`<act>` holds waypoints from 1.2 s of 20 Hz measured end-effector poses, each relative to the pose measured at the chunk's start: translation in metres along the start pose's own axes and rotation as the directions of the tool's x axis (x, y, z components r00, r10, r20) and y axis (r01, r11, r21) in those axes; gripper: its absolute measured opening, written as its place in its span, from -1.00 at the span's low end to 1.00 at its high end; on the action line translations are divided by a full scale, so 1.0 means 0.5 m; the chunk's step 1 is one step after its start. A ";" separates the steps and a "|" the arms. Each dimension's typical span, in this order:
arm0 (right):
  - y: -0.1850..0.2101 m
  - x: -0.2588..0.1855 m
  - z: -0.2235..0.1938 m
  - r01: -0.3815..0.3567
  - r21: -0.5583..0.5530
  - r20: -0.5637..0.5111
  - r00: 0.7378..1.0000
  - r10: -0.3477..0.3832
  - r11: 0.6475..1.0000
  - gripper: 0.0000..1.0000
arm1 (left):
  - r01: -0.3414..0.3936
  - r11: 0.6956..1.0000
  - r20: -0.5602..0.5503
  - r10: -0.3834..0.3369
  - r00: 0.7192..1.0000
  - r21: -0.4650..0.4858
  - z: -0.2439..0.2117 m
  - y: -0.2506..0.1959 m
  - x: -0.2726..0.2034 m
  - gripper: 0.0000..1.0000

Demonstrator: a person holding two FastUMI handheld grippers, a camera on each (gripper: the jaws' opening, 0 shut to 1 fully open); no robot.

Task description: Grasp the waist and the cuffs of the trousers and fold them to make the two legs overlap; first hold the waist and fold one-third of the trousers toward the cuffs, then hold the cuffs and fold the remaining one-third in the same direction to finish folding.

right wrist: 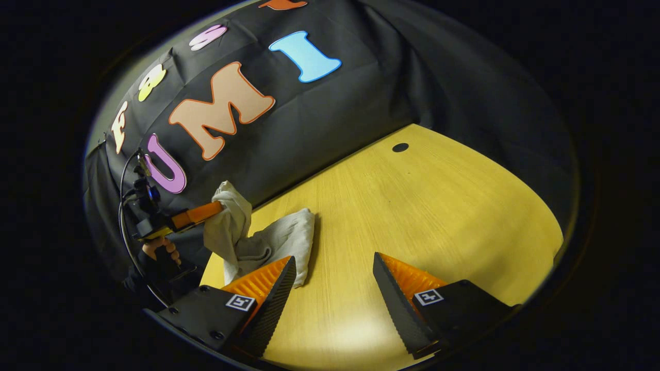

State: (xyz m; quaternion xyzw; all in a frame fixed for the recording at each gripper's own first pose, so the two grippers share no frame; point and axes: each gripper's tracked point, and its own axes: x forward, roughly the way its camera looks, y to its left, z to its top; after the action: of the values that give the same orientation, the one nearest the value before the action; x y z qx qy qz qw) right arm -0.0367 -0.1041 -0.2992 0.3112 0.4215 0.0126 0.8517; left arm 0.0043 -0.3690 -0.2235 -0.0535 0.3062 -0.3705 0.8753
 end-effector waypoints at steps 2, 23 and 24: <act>-0.022 -0.016 0.004 0.007 -0.002 -0.003 1.000 -0.007 1.000 0.92 | -0.006 1.000 -0.046 0.006 0.999 0.006 -0.052 -0.029 0.031 -1.00; 0.225 -0.042 0.058 -0.058 -0.387 0.197 0.970 0.144 0.920 0.92 | -0.202 0.979 0.218 0.198 0.955 -0.008 -0.028 0.000 -0.217 0.90; 0.262 -0.041 0.057 -0.065 -0.427 0.207 0.964 0.168 0.902 0.92 | -0.225 0.974 0.235 0.222 0.946 -0.014 -0.023 0.021 -0.265 0.90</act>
State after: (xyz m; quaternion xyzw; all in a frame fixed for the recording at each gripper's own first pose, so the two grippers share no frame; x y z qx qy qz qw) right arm 0.0022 -0.0190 -0.2009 0.1467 0.2839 0.1159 0.9405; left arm -0.0673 -0.2696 -0.1705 -0.0560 0.2022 -0.2620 0.9420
